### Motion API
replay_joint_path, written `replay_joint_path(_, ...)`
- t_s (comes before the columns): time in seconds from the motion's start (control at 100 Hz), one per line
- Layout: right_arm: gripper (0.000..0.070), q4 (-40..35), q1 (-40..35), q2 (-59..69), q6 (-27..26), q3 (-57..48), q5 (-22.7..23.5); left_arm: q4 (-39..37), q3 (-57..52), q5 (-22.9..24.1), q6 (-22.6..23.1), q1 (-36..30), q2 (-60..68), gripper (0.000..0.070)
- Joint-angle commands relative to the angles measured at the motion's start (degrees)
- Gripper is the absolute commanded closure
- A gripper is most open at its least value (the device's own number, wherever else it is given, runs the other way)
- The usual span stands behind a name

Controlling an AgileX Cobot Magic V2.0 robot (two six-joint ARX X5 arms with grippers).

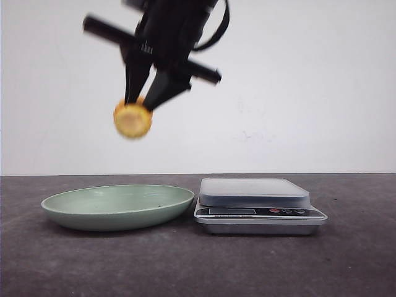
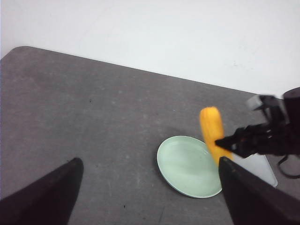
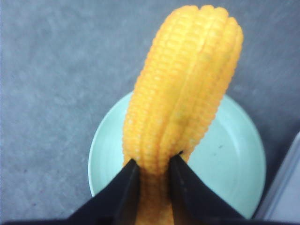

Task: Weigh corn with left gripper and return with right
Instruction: 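Lift the corn with the right gripper and carry it toward the plate, then lower the corn onto the plate and open the right gripper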

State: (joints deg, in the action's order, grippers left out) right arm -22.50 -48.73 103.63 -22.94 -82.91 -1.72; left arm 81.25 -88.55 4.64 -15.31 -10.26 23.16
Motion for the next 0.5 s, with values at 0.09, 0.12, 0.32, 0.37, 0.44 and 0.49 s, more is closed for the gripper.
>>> replay_joint_path(0.09,0.0700,1.62,-0.81,5.53,-3.21,-1.22,-0.22,1.44,-0.94,0.04,-0.59,-0.09,0.02,0.0143)
replay_joint_path(0.12,0.0700,1.77,-0.92,6.49,-3.69,-1.22,-0.24,1.44,-0.94,0.04,-0.59,-0.09,0.02,0.0143)
replay_joint_path(0.32,0.0700,2.40,-1.66,11.43,-5.07,-1.22,0.20,1.49,-0.94,0.02,-0.59,-0.09,0.02,0.0143)
replay_joint_path(0.37,0.0698,2.58,-1.79,12.15,-5.25,-1.22,0.24,1.49,-0.94,0.02,-0.59,-0.09,0.02,0.0143)
replay_joint_path(0.44,0.0620,2.73,-1.79,12.24,-5.44,-1.22,0.17,1.49,-0.94,0.02,-0.61,-0.09,0.02,0.0143)
replay_joint_path(0.49,0.0464,3.37,-2.14,12.48,-5.57,-1.22,0.17,1.49,-0.94,0.02,-0.61,-0.09,0.02,0.0143)
